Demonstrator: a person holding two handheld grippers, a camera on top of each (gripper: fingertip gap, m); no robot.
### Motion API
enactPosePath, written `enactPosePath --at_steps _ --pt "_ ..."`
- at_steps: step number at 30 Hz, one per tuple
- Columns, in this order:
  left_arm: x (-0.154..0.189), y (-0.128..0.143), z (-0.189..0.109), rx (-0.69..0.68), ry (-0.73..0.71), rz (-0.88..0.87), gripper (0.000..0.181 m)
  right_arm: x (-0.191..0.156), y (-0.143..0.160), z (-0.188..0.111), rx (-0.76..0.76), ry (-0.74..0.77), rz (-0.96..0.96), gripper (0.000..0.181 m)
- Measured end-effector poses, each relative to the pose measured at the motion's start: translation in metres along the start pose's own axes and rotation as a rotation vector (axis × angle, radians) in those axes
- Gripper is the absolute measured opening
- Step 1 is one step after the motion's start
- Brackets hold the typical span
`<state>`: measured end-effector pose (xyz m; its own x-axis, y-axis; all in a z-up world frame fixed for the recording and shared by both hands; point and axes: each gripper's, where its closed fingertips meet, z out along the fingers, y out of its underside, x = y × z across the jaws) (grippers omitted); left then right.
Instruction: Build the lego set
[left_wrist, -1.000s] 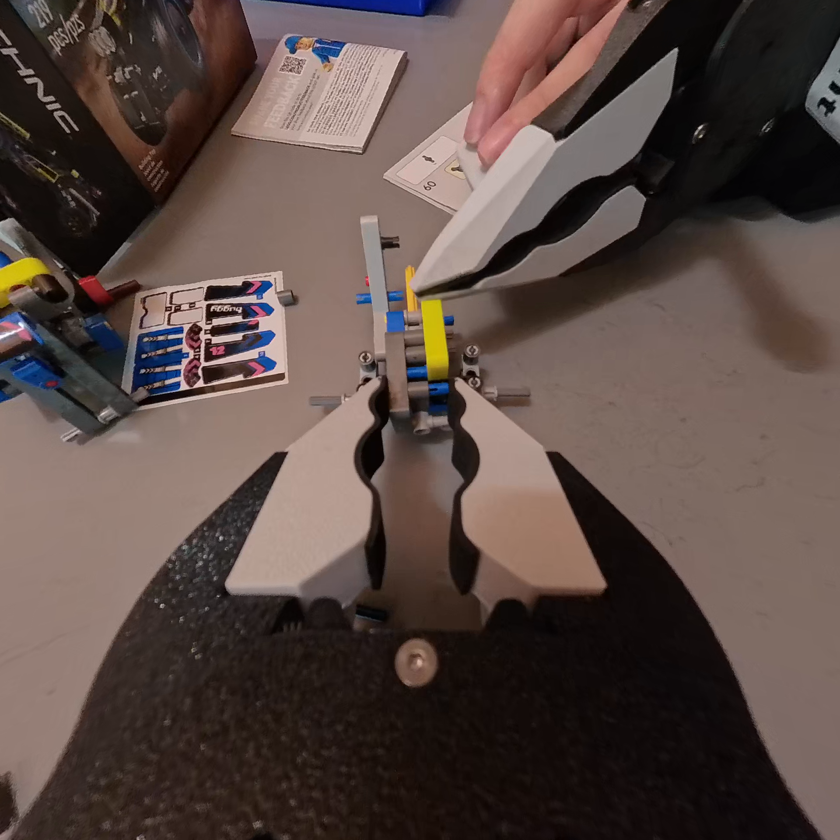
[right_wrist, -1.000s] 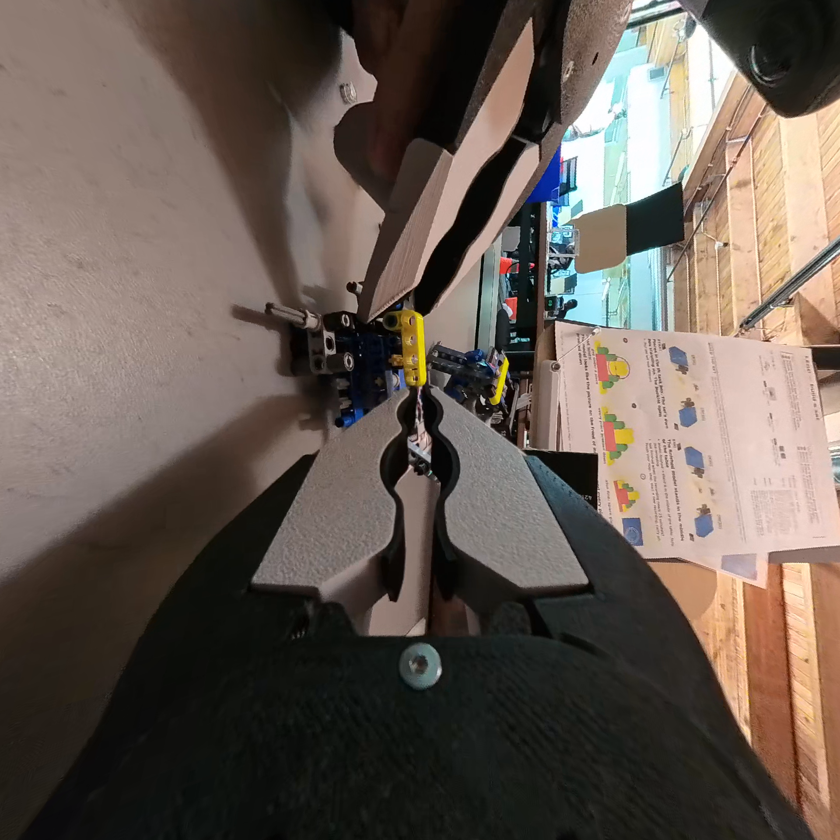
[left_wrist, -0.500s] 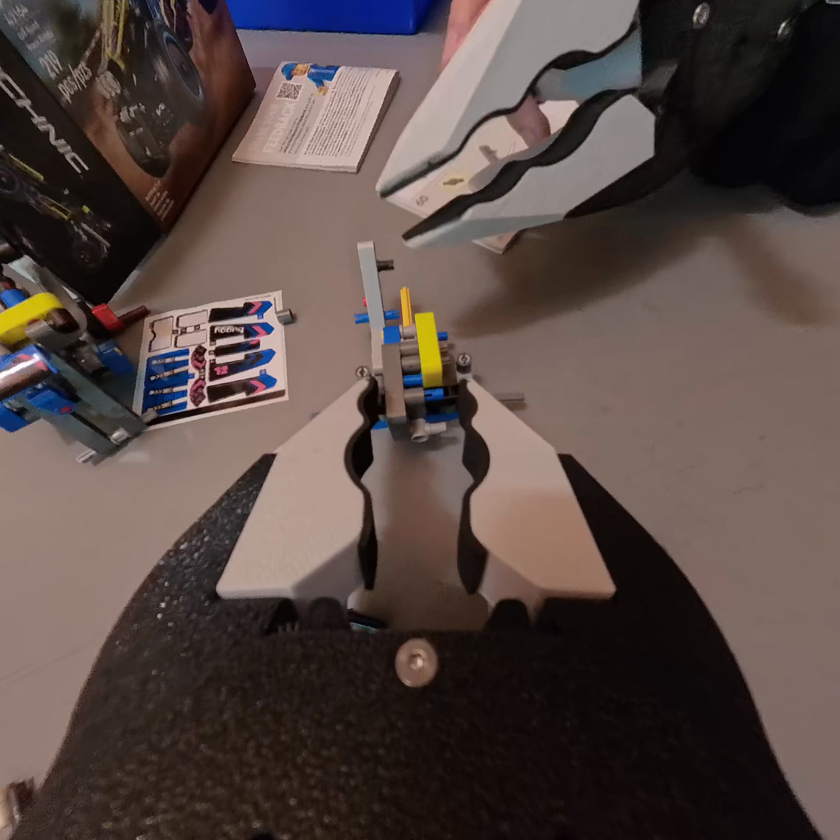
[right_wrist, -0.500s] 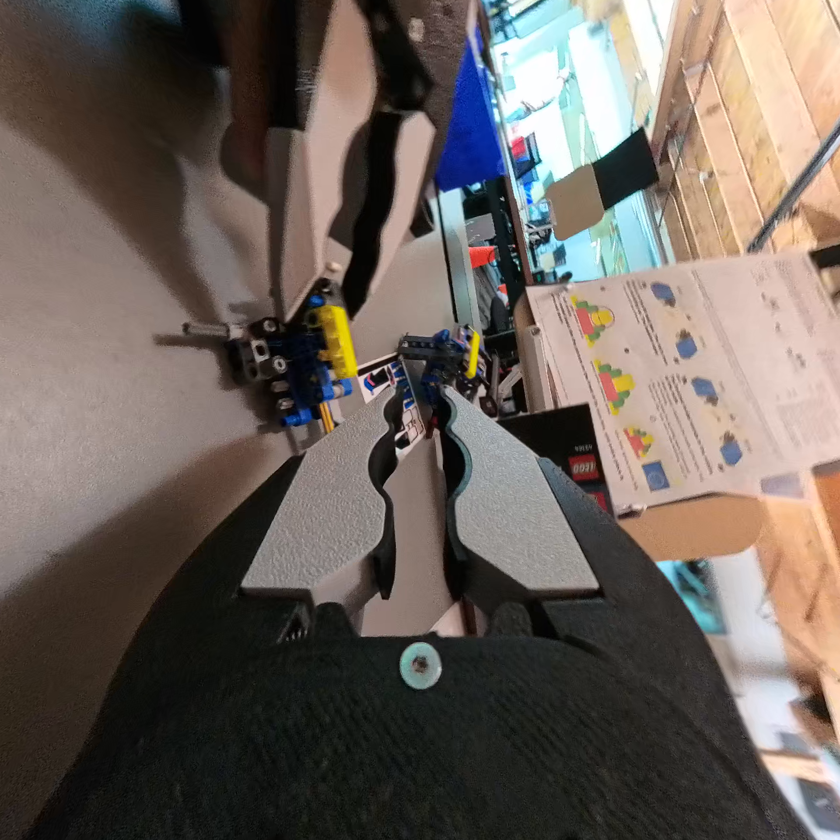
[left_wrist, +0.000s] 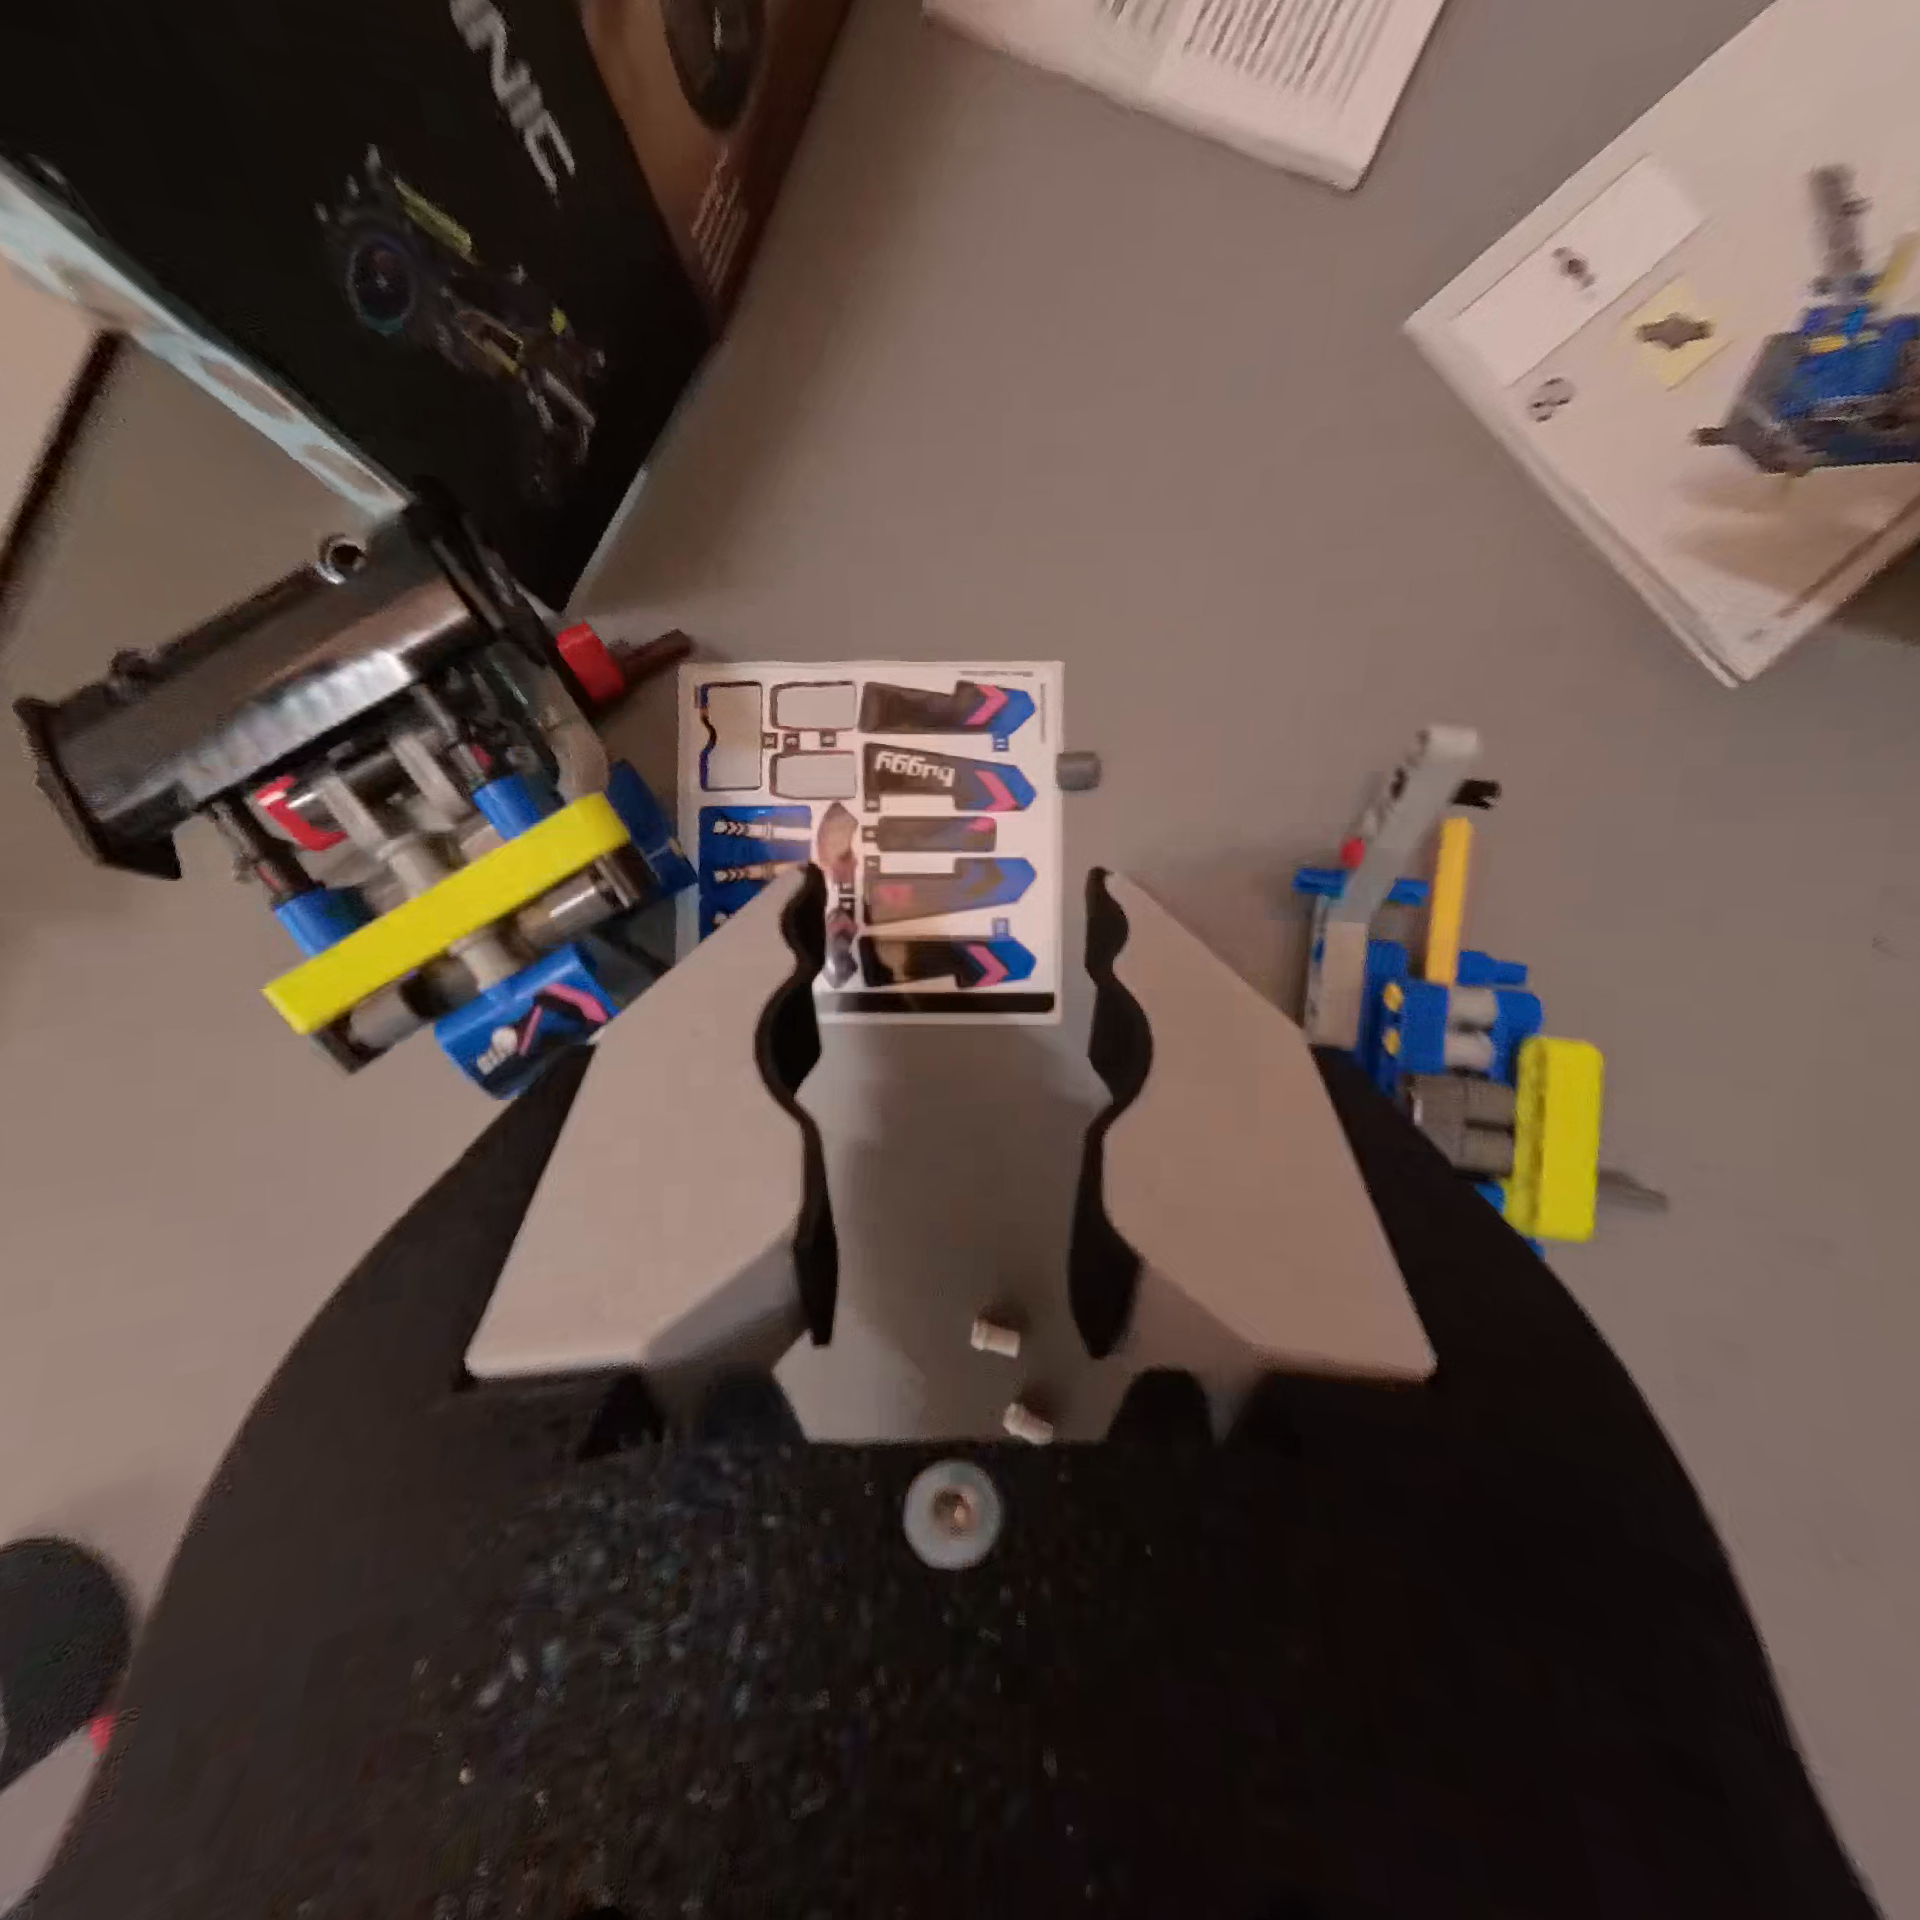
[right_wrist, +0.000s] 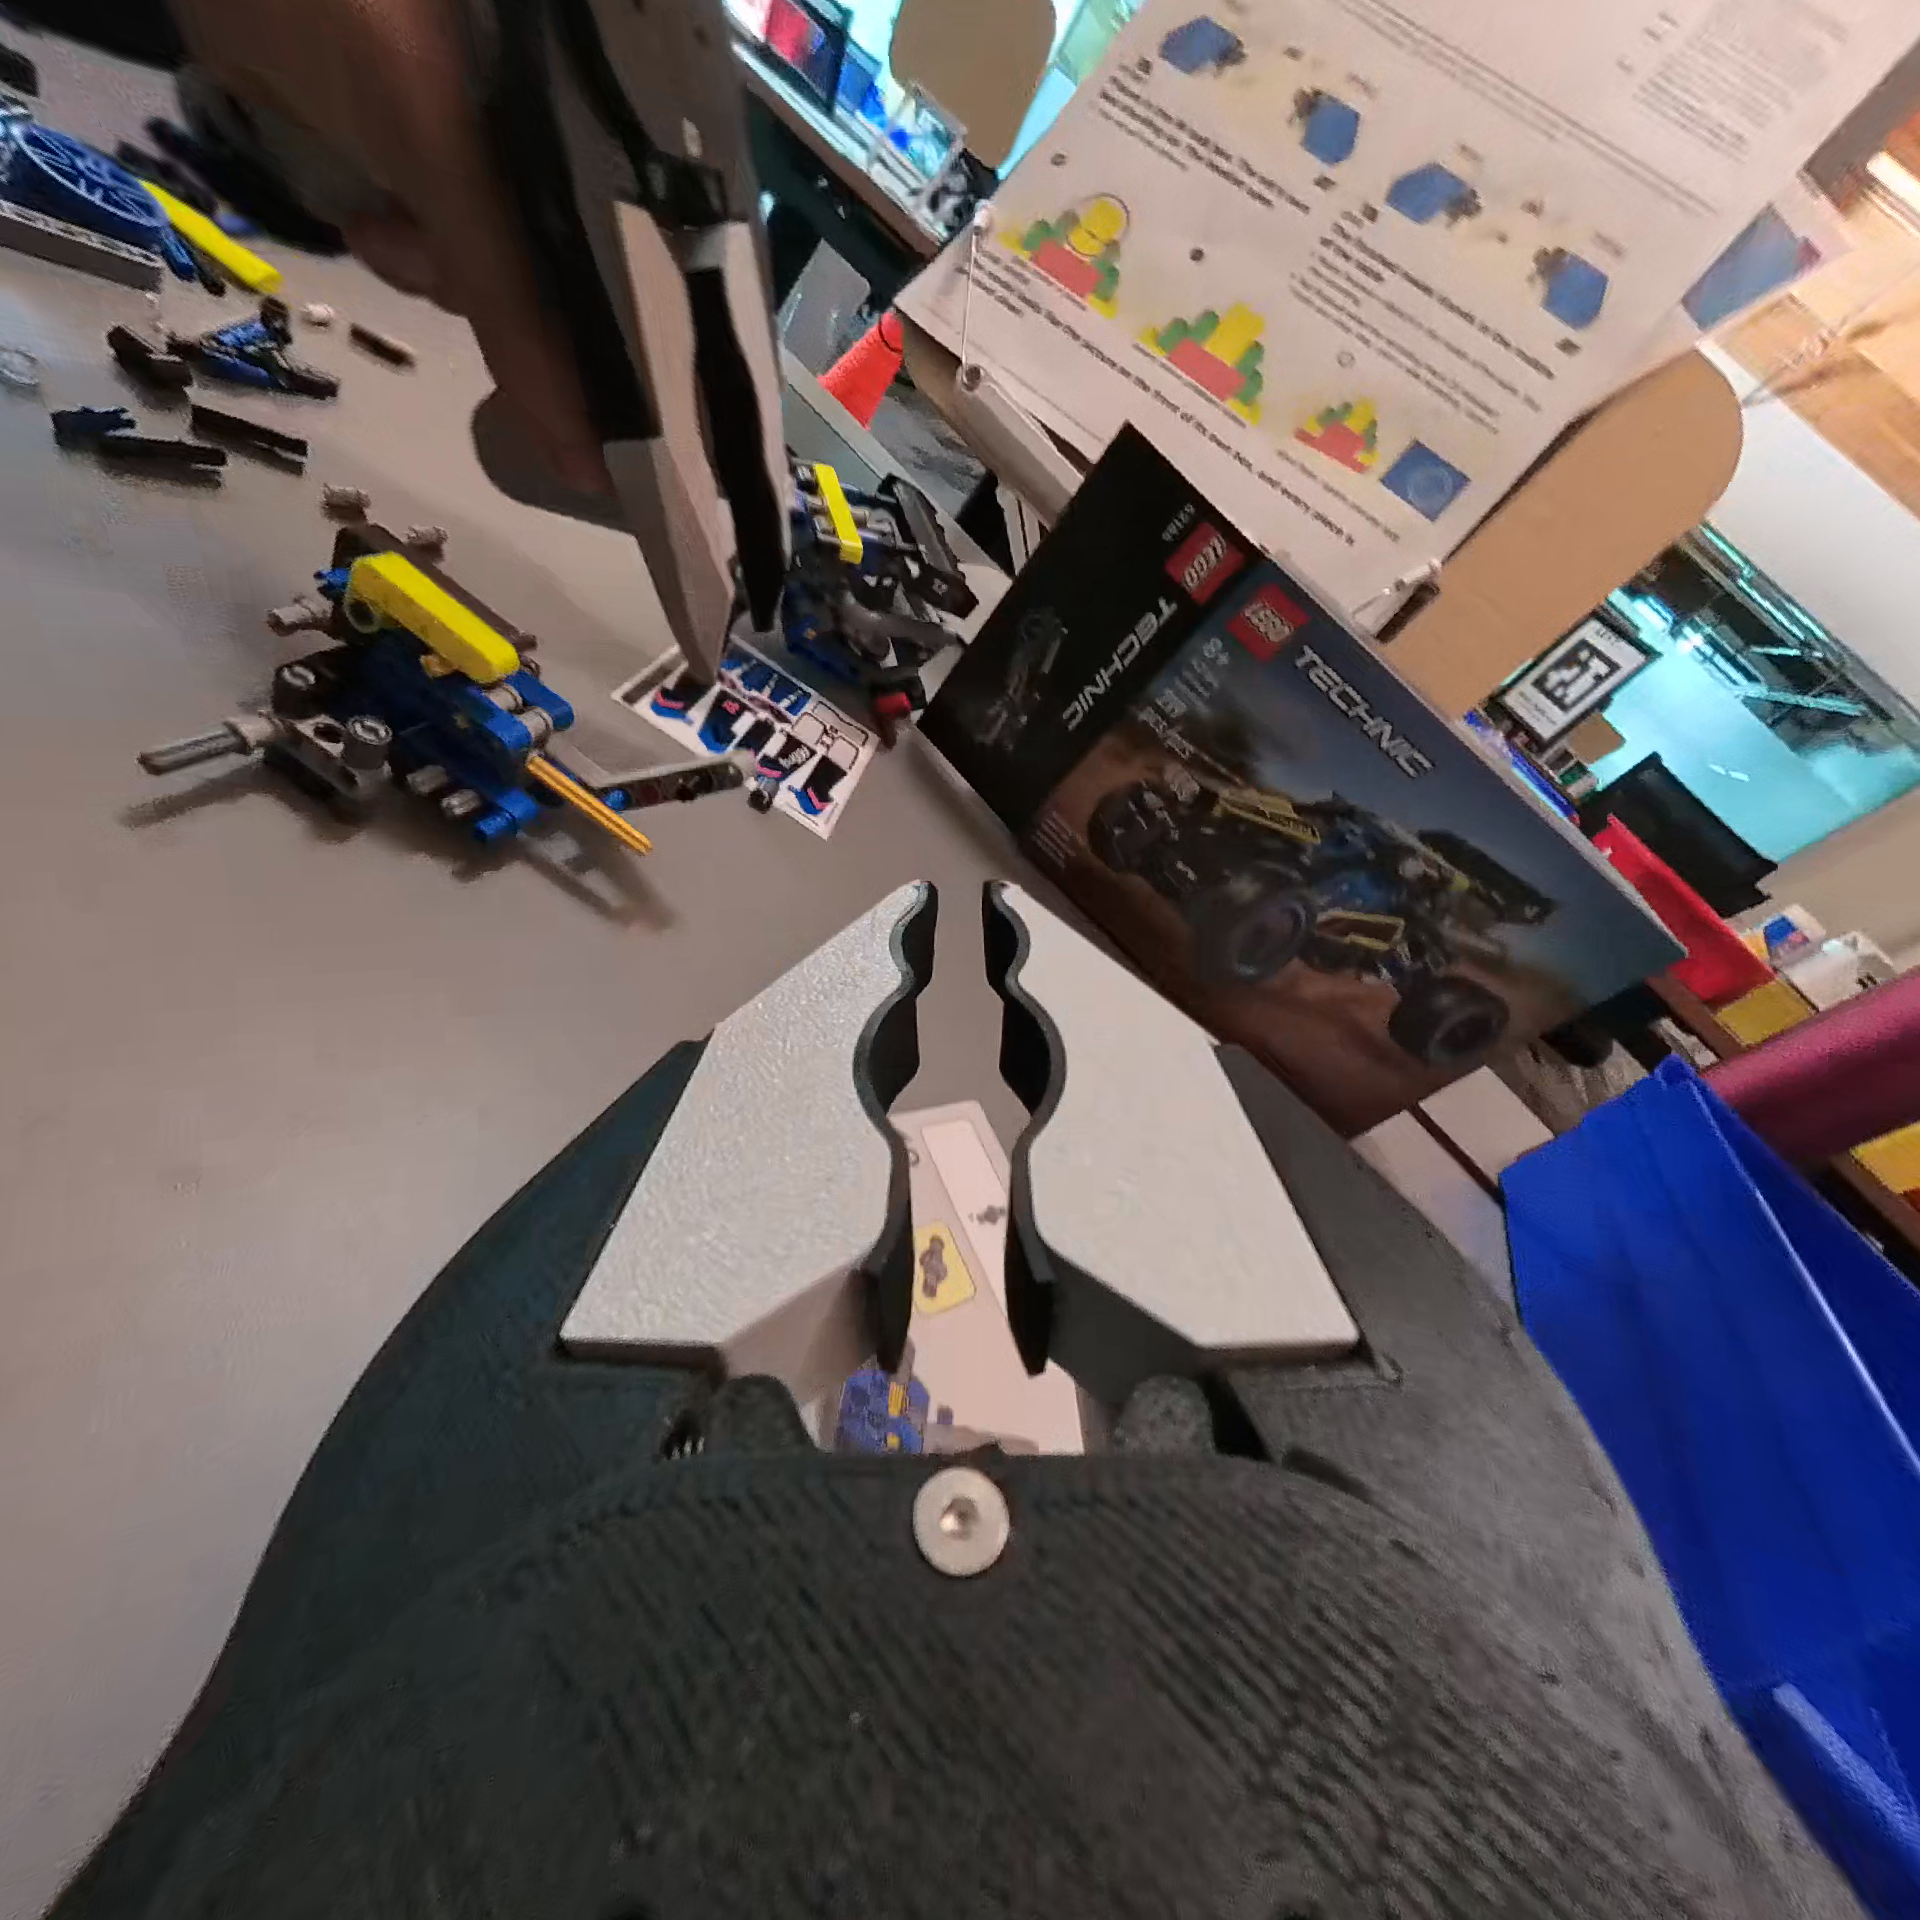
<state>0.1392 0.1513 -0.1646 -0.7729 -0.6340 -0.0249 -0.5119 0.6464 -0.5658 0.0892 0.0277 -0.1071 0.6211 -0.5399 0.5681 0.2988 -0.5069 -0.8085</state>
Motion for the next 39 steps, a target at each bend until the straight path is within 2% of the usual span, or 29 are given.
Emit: enactPosePath --at_steps 3,4,9,10,11,15,17,19,23,28,29,31,33,36,39 --pt "0.001 0.016 0.015 -0.178 0.024 -0.055 0.055 -0.001 0.006 -0.009 -0.007 0.001 0.000 0.008" --pt "-0.002 0.016 0.017 -0.175 -0.005 -0.048 0.048 0.000 0.007 -0.012 -0.006 0.007 -0.004 0.007" --pt "-0.002 0.013 0.019 -0.142 -0.035 -0.117 0.038 0.003 0.009 -0.014 -0.003 0.011 -0.014 0.007" --pt "0.001 0.012 0.019 -0.133 -0.035 -0.121 0.029 0.003 0.009 -0.014 0.001 0.009 -0.010 0.007" --pt "0.004 0.012 0.019 -0.129 -0.042 -0.124 0.011 0.002 0.008 -0.014 0.008 0.006 -0.004 0.007" --pt "0.008 0.011 0.020 -0.110 -0.066 -0.142 0.001 0.006 0.002 -0.016 0.035 0.012 0.027 0.008" --pt "0.011 0.011 0.020 -0.109 -0.056 -0.133 0.007 0.006 -0.002 -0.018 0.051 0.010 0.039 0.008" --pt "0.013 0.009 0.018 -0.128 -0.051 -0.120 0.041 0.006 -0.002 -0.018 0.053 0.007 0.028 0.008" --pt "-0.004 0.009 0.018 -0.154 -0.155 -0.145 0.060 0.005 -0.003 -0.019 0.055 0.000 0.025 0.008" --pt "-0.009 0.008 0.023 -0.085 -0.141 -0.276 0.050 0.005 -0.002 -0.019 0.056 -0.004 0.026 0.008" --pt "-0.010 0.008 0.022 -0.079 -0.154 -0.295 0.045 0.004 -0.002 -0.018 0.056 -0.008 0.028 0.009" --pt "-0.011 0.006 0.023 -0.062 -0.167 -0.308 0.023 0.003 -0.001 -0.017 0.054 -0.016 0.029 0.009" --pt "-0.008 0.005 0.024 -0.052 -0.170 -0.297 0.013 0.002 -0.001 -0.017 0.053 -0.017 0.023 0.009" --pt "0.007 0.001 0.025 -0.034 -0.148 -0.272 0.023 0.003 -0.002 -0.018 0.056 -0.014 0.021 0.009" --pt "0.032 -0.016 0.022 0.051 -0.066 -0.289 0.022 0.007 -0.003 -0.020 0.046 -0.007 0.033 0.011"
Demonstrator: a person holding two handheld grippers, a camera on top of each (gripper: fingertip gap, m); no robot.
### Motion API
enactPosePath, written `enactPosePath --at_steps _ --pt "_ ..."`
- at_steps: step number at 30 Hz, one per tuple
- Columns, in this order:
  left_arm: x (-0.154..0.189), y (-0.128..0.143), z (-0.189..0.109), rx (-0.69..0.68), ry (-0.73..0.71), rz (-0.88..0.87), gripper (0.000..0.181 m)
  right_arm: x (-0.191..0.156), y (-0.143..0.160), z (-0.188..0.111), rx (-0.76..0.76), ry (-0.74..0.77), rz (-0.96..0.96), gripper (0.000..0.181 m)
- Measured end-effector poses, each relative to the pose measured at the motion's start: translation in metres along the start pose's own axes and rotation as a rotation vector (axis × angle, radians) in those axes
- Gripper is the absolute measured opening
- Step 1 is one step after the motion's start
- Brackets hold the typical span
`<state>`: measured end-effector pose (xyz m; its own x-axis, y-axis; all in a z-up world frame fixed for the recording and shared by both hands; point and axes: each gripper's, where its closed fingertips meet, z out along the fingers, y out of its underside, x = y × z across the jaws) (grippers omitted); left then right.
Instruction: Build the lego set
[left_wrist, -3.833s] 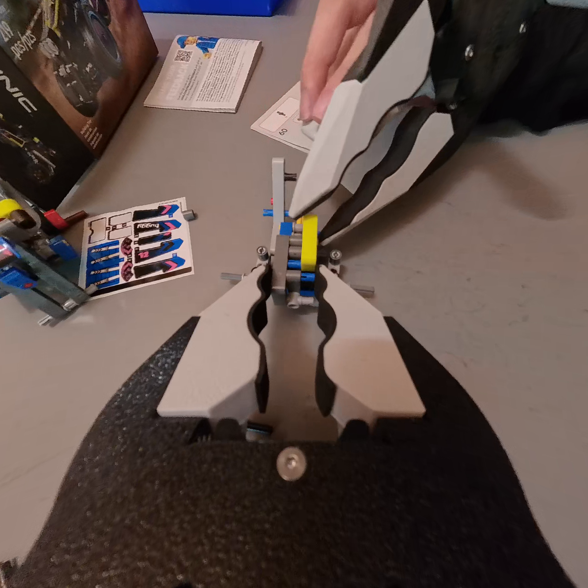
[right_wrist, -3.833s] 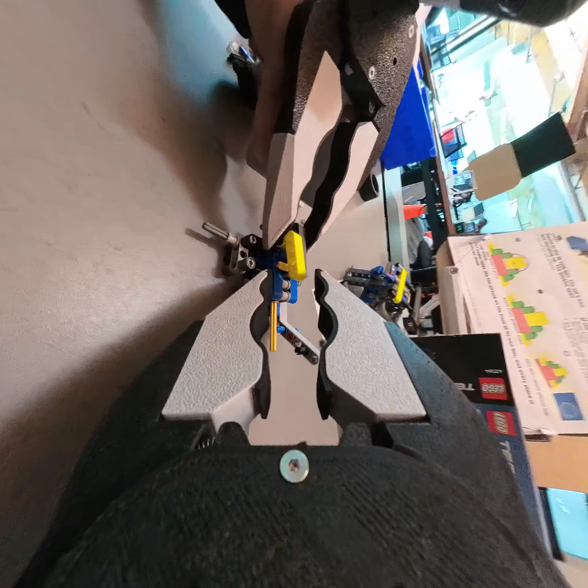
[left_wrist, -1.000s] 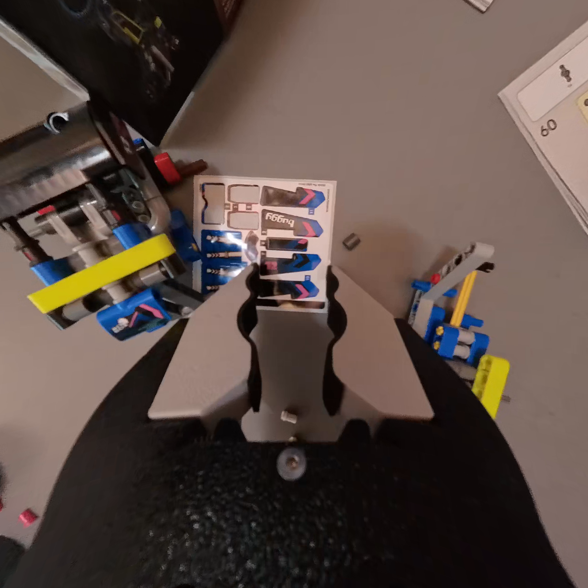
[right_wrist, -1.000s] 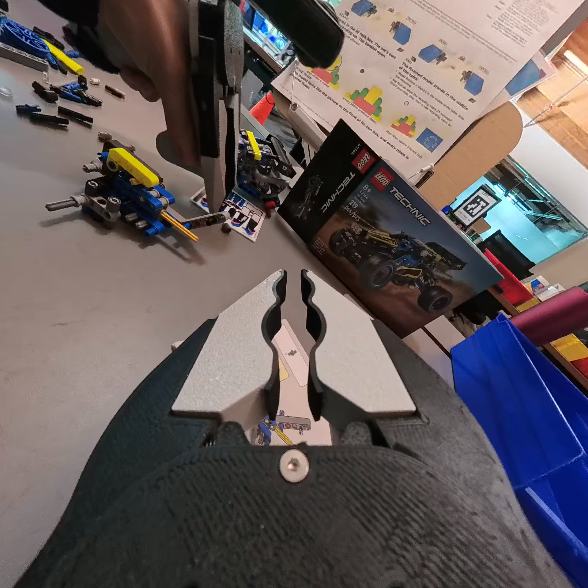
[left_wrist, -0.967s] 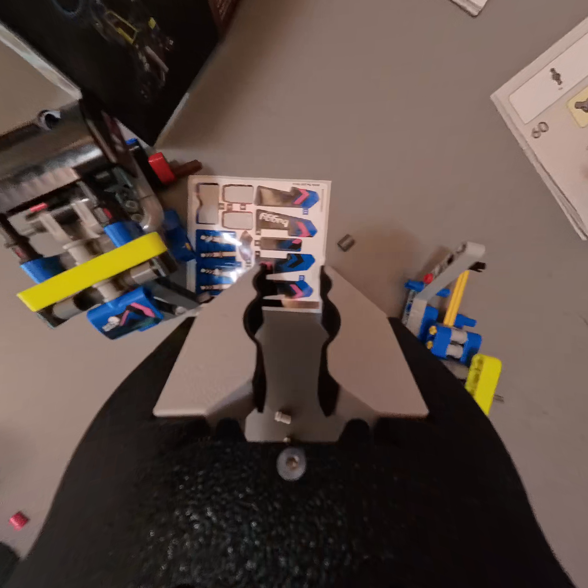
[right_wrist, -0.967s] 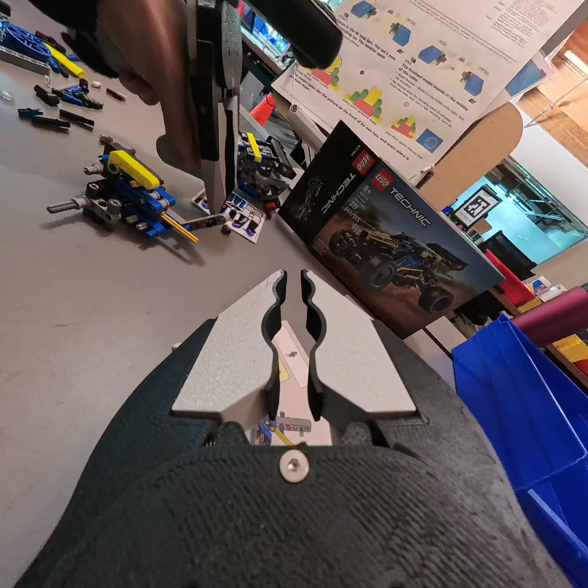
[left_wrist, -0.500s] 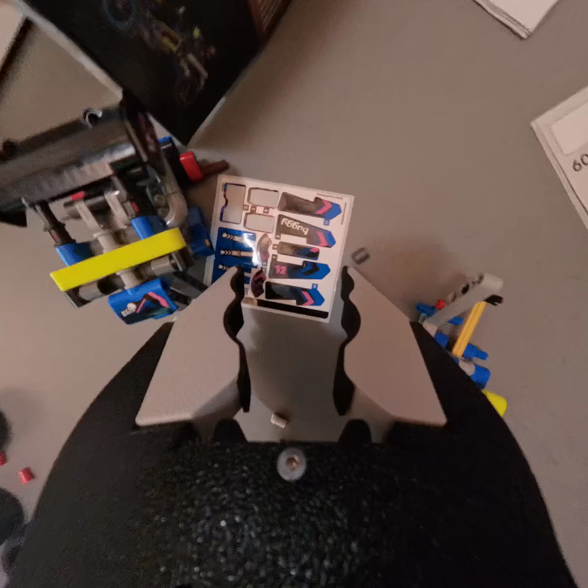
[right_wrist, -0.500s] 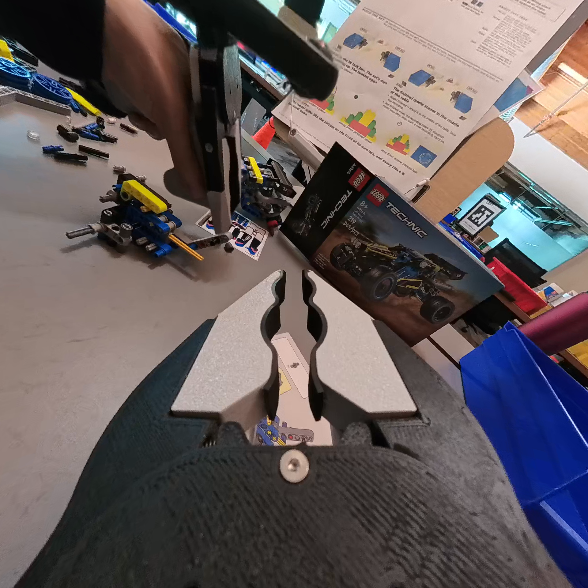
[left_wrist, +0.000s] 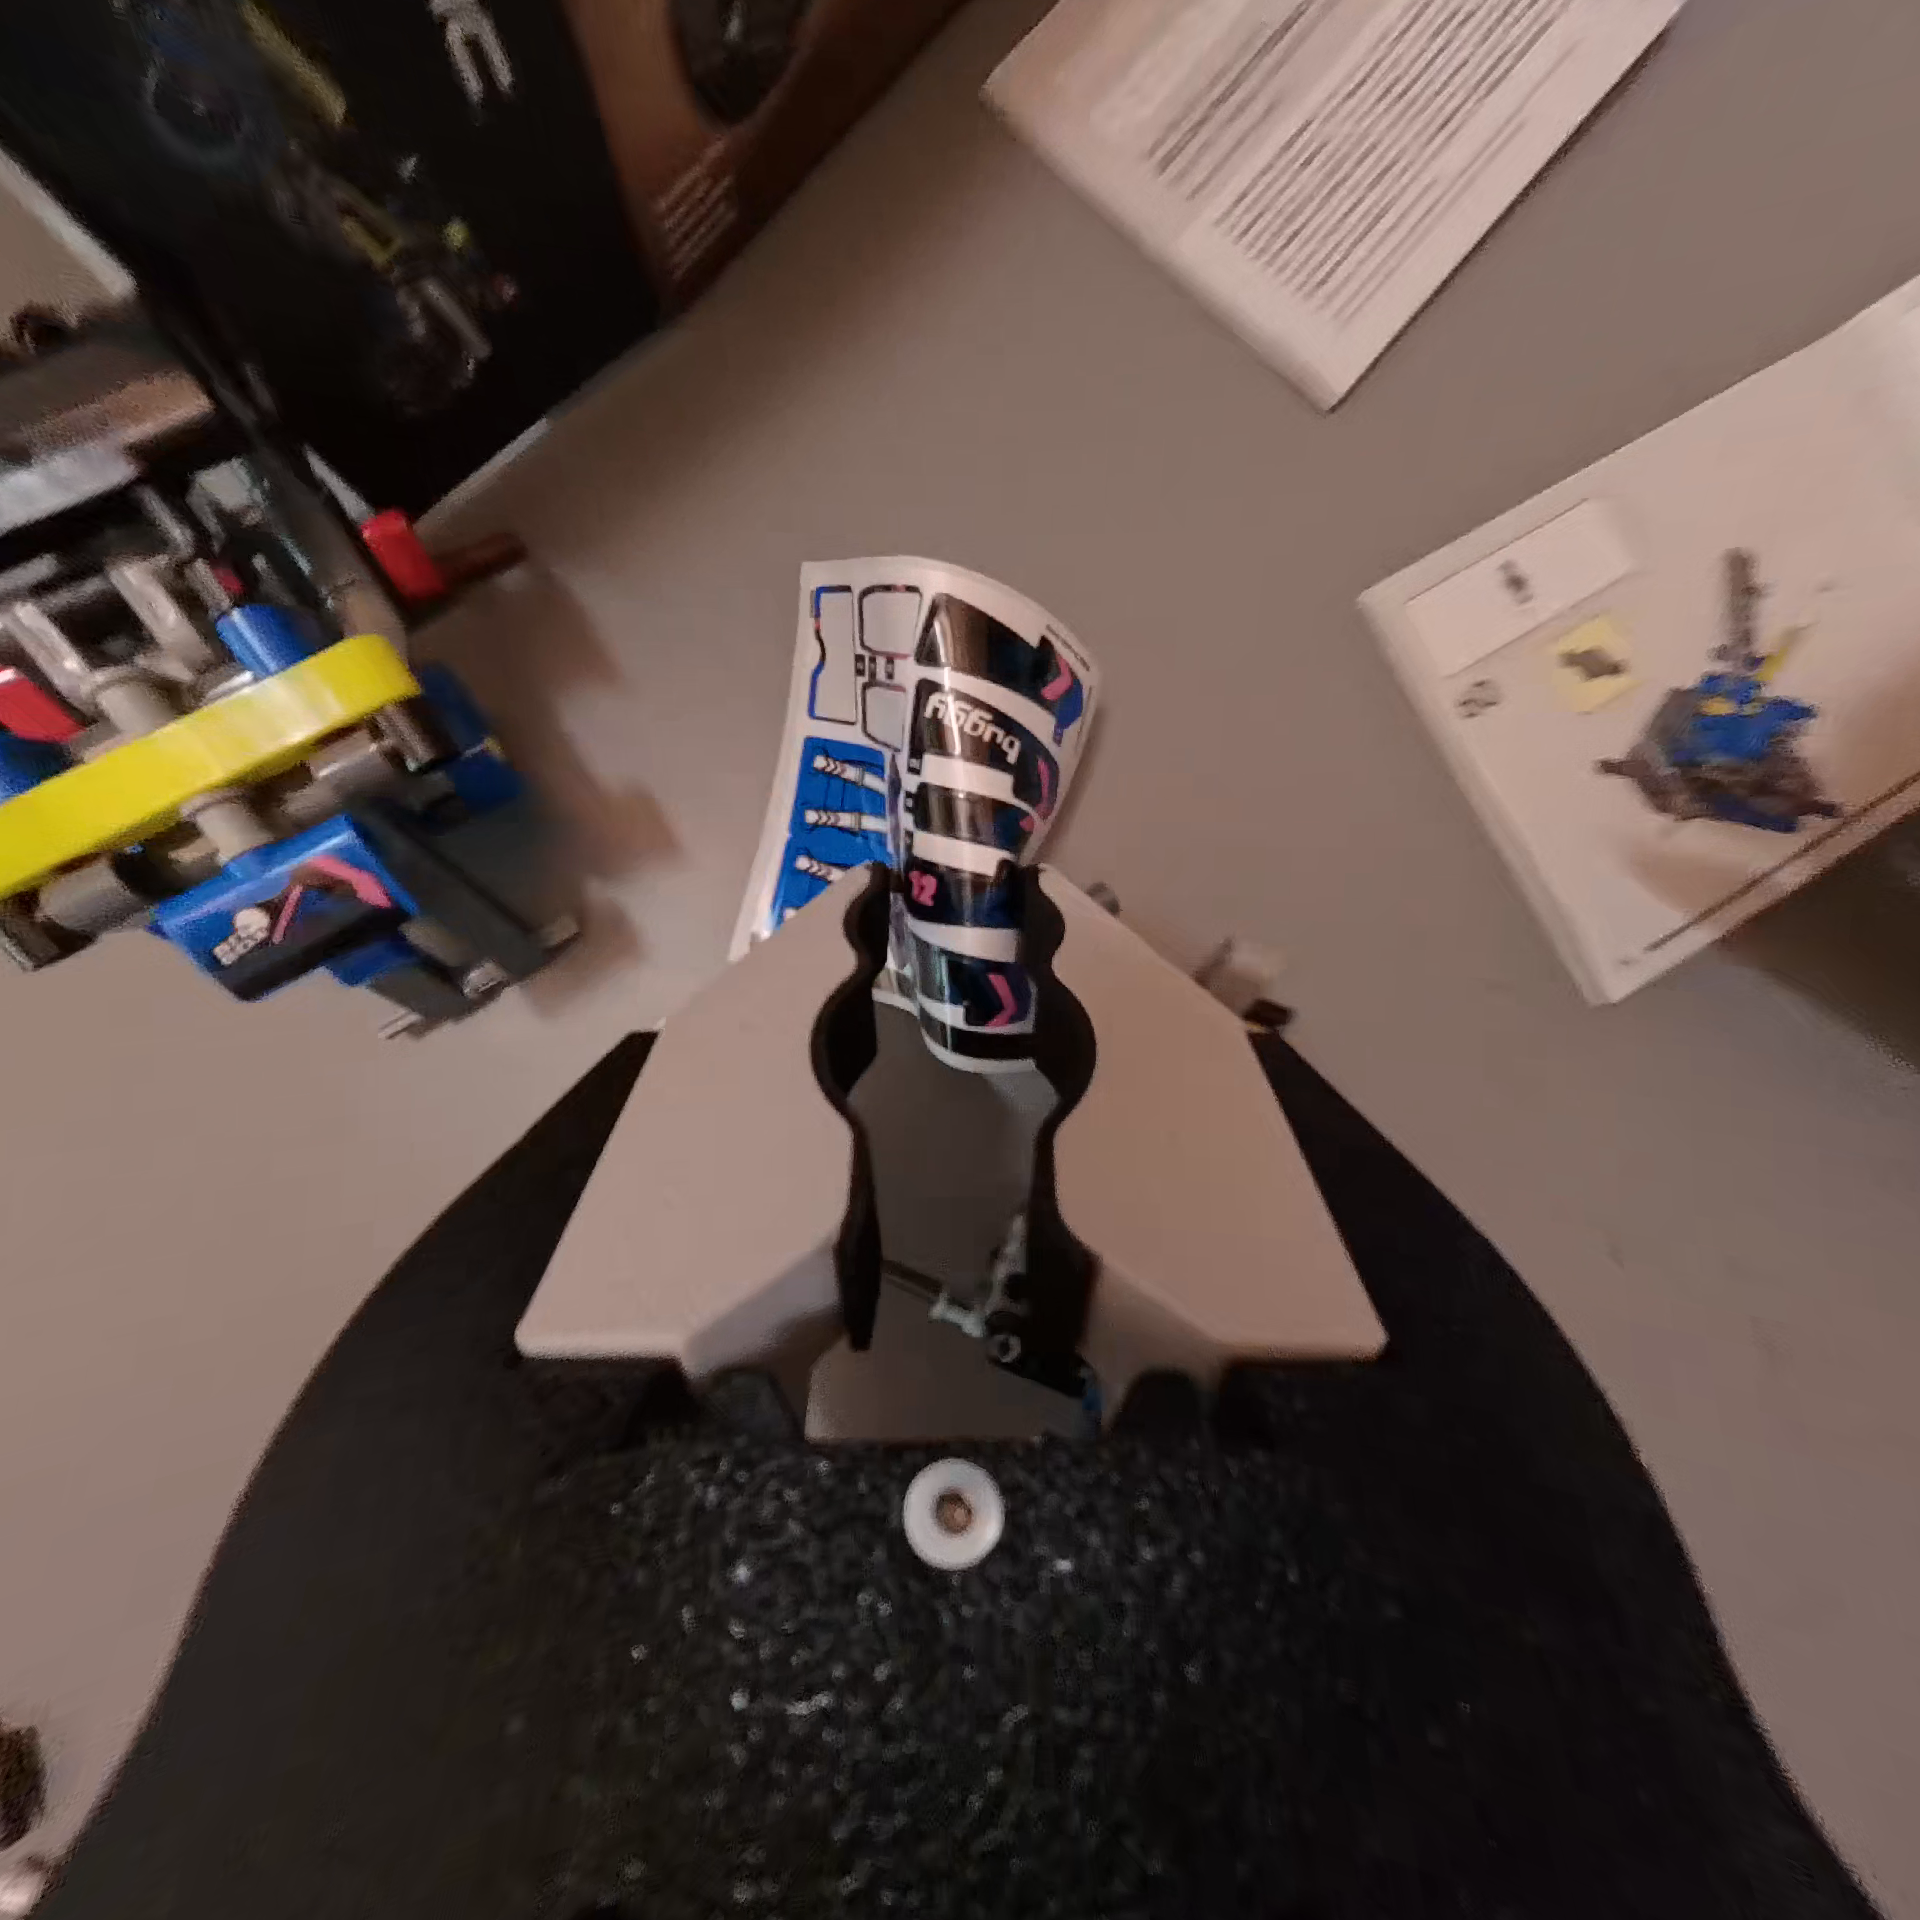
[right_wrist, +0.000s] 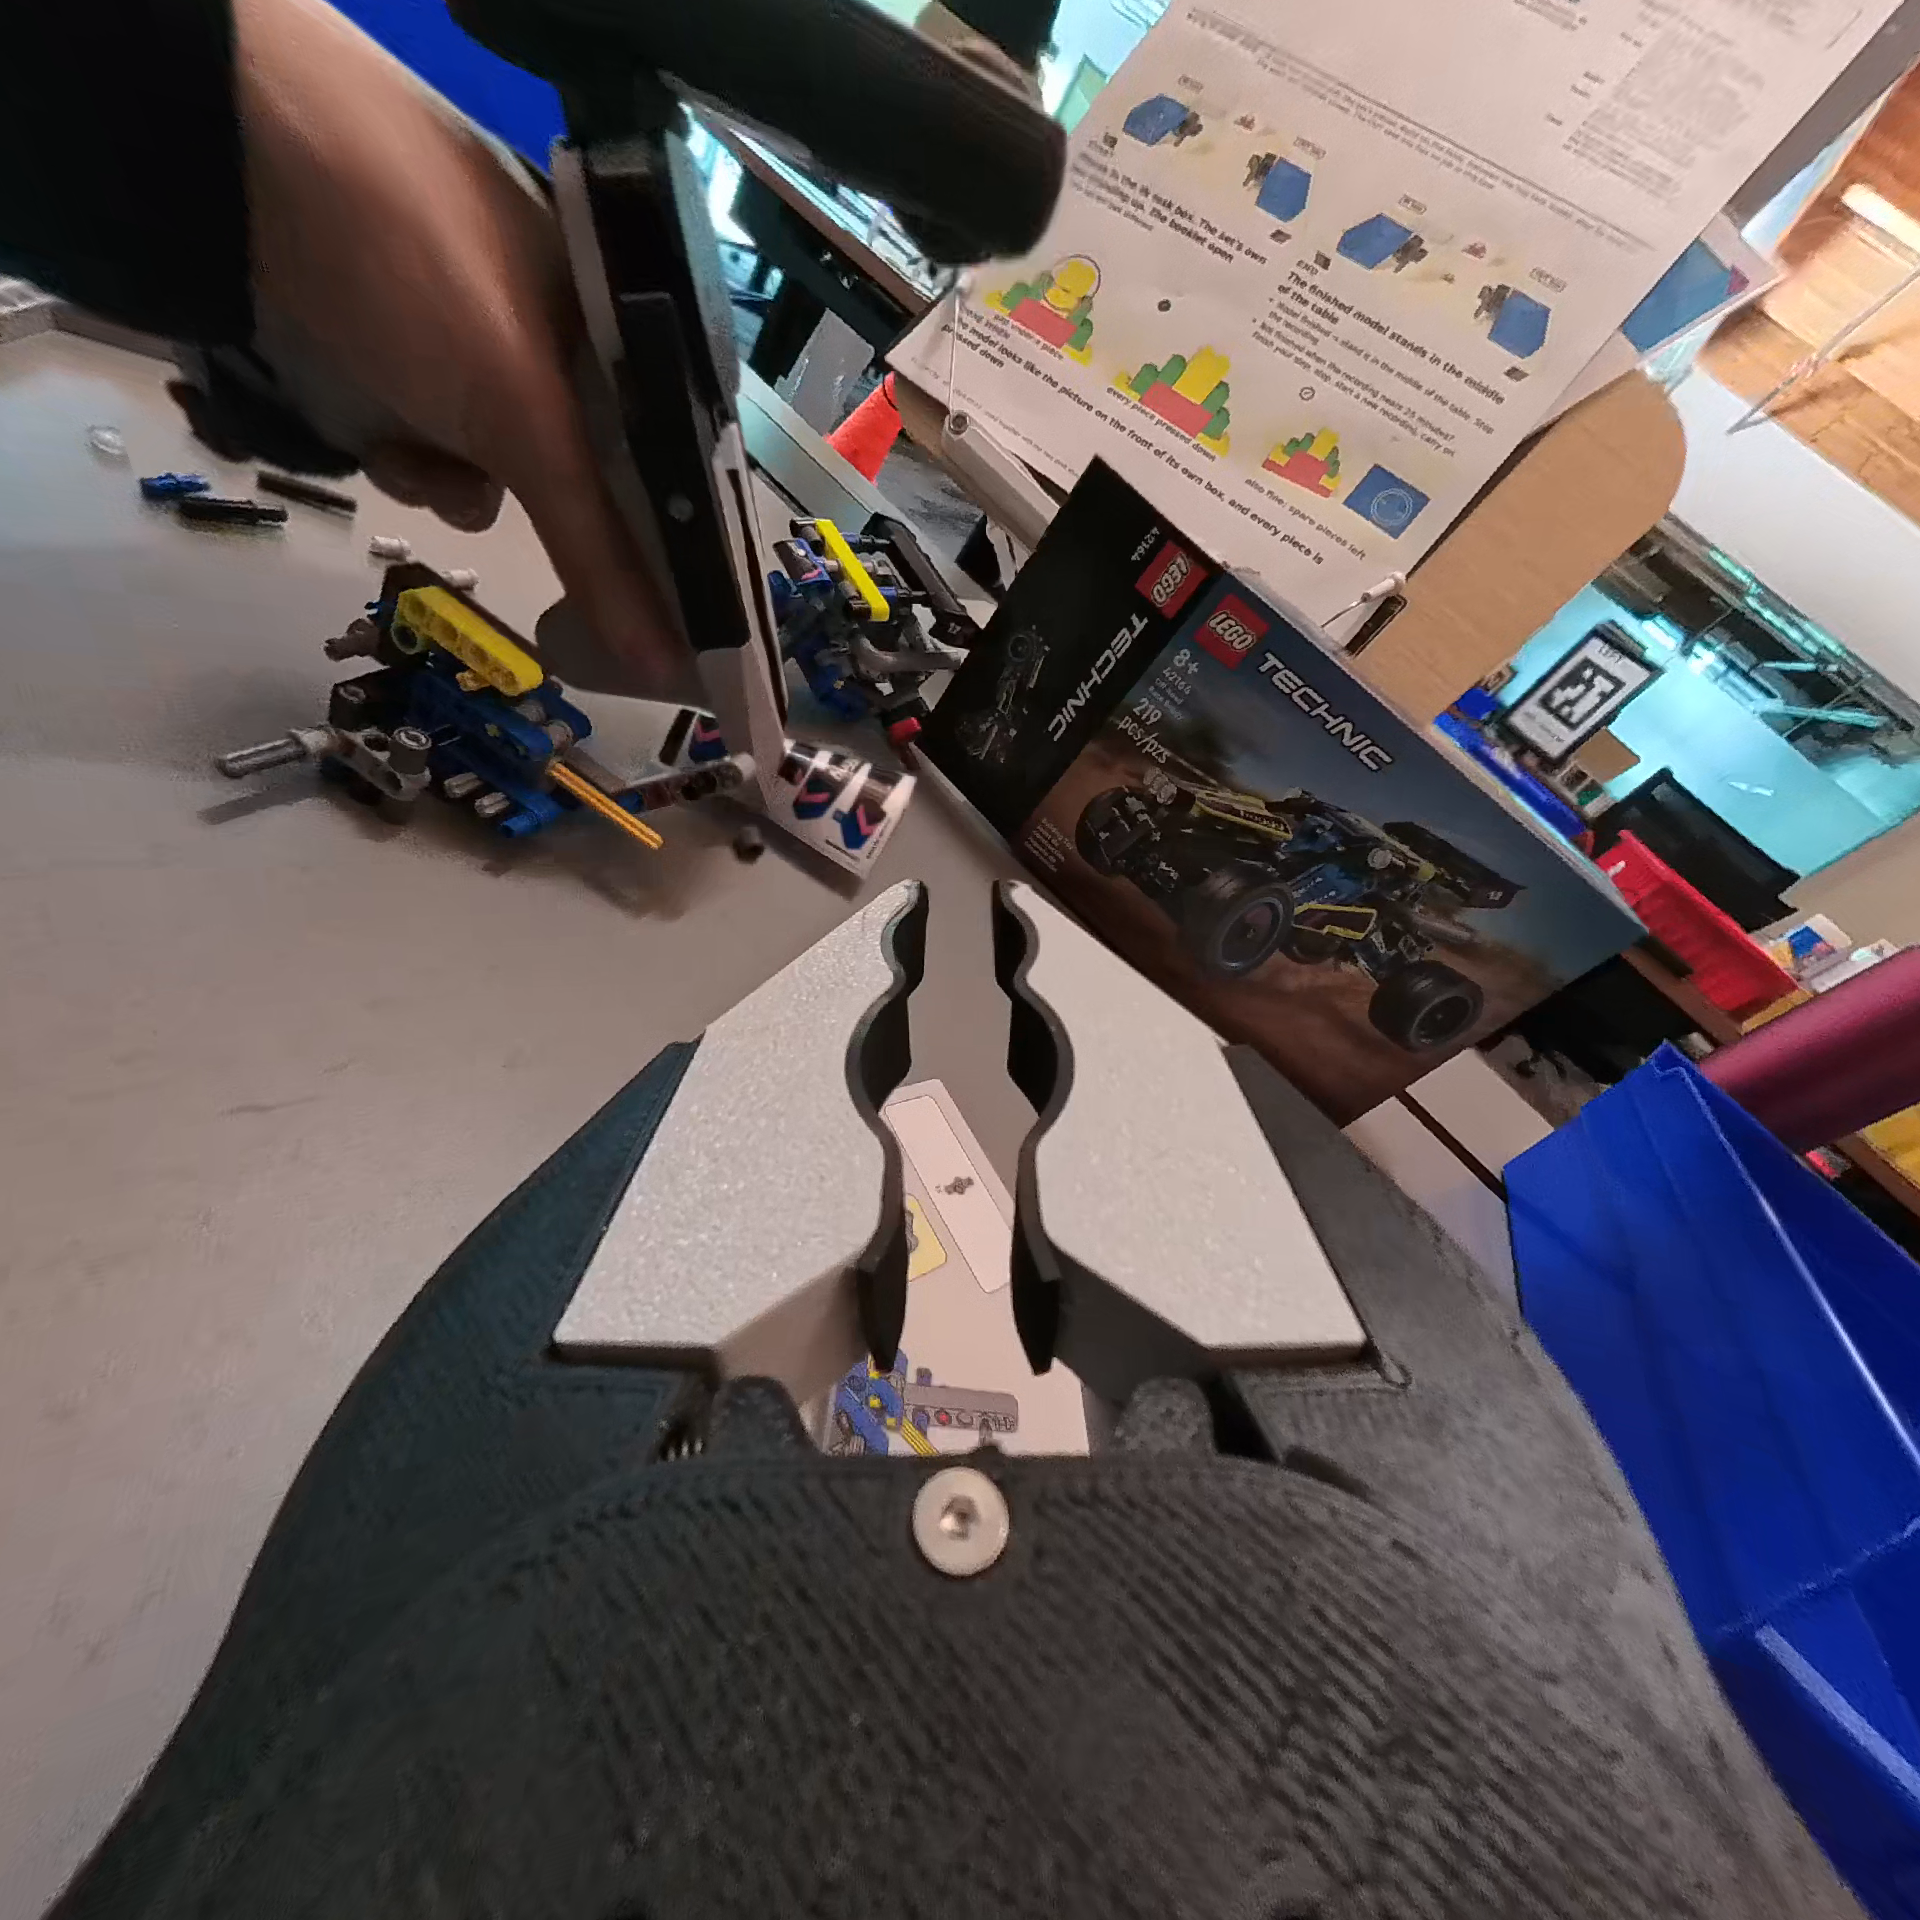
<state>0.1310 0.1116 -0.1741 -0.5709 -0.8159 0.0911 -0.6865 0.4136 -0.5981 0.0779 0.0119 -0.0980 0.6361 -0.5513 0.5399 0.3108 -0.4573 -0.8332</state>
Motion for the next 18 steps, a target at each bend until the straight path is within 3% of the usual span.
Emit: enactPosePath --at_steps 4,8,10,13,18 --pt "0.029 -0.031 -0.023 0.157 0.031 0.048 0.019 0.008 -0.010 -0.008 -0.007 0.003 0.099 0.014" --pt "0.084 -0.048 -0.051 0.225 0.107 0.189 0.020 0.005 -0.018 -0.033 -0.037 -0.032 0.274 0.024" --pt "0.123 -0.036 -0.058 0.196 0.157 0.315 0.022 0.005 -0.019 -0.059 -0.051 -0.045 0.391 0.027" --pt "0.178 0.006 -0.056 0.104 0.225 0.492 0.024 0.007 -0.008 -0.106 -0.089 -0.047 0.475 0.026" --pt "0.227 0.058 -0.041 -0.004 0.289 0.584 0.026 -0.009 0.049 -0.170 -0.330 -0.078 0.492 0.025"
